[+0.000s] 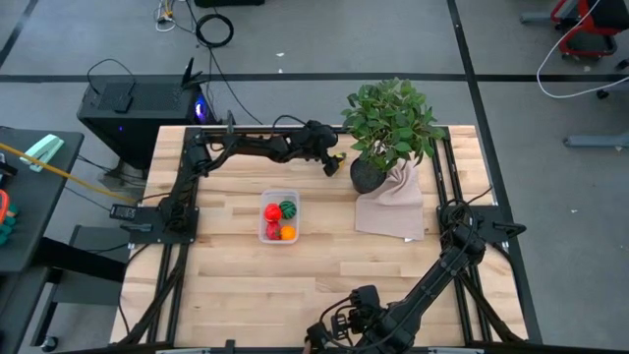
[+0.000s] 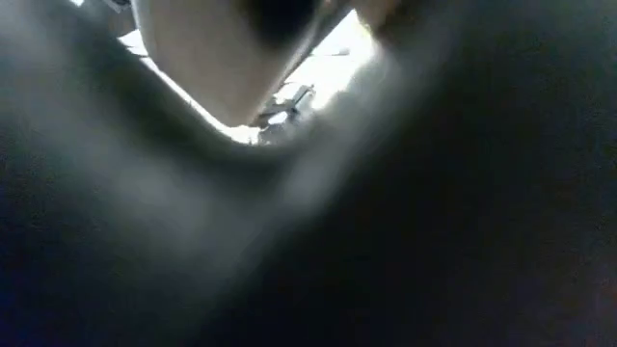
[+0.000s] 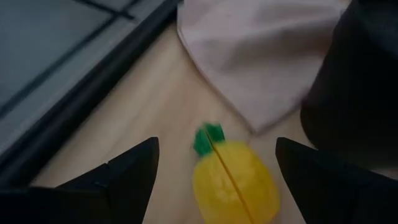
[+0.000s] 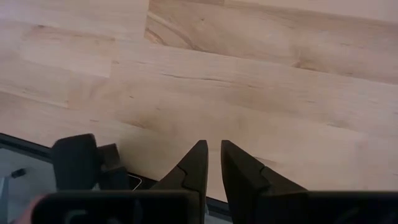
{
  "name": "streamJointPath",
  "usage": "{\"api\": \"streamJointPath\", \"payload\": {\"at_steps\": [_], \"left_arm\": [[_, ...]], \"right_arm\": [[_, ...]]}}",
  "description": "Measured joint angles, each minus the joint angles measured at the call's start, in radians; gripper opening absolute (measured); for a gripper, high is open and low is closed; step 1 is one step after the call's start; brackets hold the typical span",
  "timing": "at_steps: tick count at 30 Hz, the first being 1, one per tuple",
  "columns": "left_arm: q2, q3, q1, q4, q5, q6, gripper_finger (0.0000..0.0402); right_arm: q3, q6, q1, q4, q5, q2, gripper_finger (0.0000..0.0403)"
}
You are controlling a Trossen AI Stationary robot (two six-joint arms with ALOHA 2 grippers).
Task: Pick and placing Produce into tupperware
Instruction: Put the yellow pineapple into the transparent bin
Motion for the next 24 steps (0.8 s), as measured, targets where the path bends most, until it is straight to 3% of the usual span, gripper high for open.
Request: {"api": "streamJointPath", "payload": {"at_steps": [9, 18, 24], "left_arm": [[0.019, 0.103, 0.003, -0.296, 0.034, 0.068, 0.0329], [0.026, 0.132, 0.013, -0.327, 0.071, 0.090, 0.0328], [0.026, 0.132, 0.013, -0.344, 0.072, 0.161, 0.0306]], "right_arm": [[0.000, 0.000, 0.000, -0.001, 0.000, 0.000, 0.0050], [0.000, 0.000, 0.000, 0.000, 0.004, 0.000, 0.0050], [0.000, 0.000, 0.000, 0.000, 0.004, 0.000, 0.0050]]}}
